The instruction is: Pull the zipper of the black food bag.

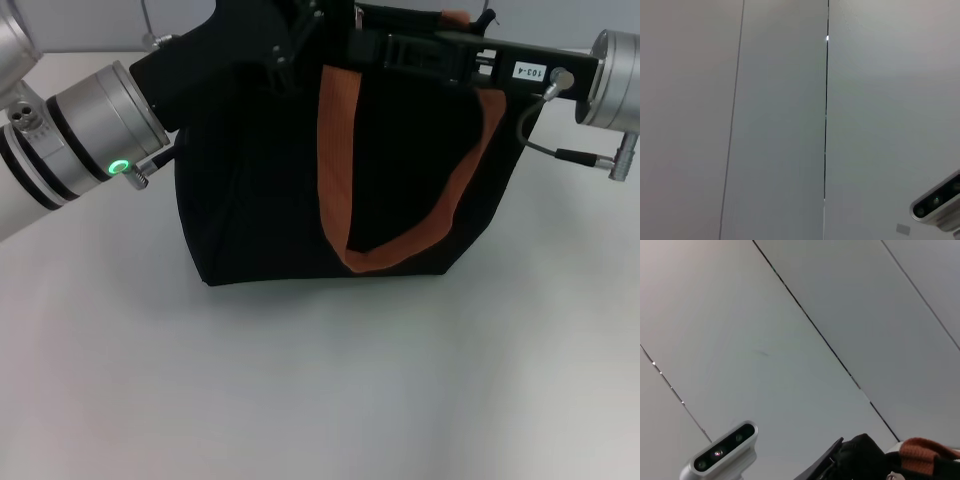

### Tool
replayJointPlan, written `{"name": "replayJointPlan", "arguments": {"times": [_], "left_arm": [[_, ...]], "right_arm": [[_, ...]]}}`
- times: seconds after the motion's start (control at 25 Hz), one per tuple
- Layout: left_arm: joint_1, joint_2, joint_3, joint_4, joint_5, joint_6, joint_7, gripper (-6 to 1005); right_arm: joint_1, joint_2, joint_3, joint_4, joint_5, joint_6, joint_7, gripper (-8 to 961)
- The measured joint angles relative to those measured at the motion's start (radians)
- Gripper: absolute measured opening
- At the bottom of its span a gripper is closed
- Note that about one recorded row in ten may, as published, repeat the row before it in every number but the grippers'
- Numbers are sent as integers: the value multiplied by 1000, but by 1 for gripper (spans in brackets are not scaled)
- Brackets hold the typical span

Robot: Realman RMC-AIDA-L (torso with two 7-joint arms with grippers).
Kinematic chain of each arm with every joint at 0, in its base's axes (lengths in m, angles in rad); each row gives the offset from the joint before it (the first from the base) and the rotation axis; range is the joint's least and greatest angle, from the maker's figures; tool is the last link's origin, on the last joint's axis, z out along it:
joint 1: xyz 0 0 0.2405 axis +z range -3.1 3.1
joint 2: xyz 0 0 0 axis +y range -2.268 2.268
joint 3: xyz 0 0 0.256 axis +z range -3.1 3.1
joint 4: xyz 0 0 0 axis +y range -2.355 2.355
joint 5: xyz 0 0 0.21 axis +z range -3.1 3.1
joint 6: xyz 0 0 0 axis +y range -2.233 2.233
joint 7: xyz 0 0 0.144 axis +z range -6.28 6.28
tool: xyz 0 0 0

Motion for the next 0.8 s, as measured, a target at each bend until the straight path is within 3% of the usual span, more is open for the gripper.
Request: {"name": "replayJointPlan", "arguments": {"times": [0.8], "left_arm": [[4,0,1,-13,-1,-1,9,55]], "right_arm": [[4,3,4,8,2,0,0,282]]}}
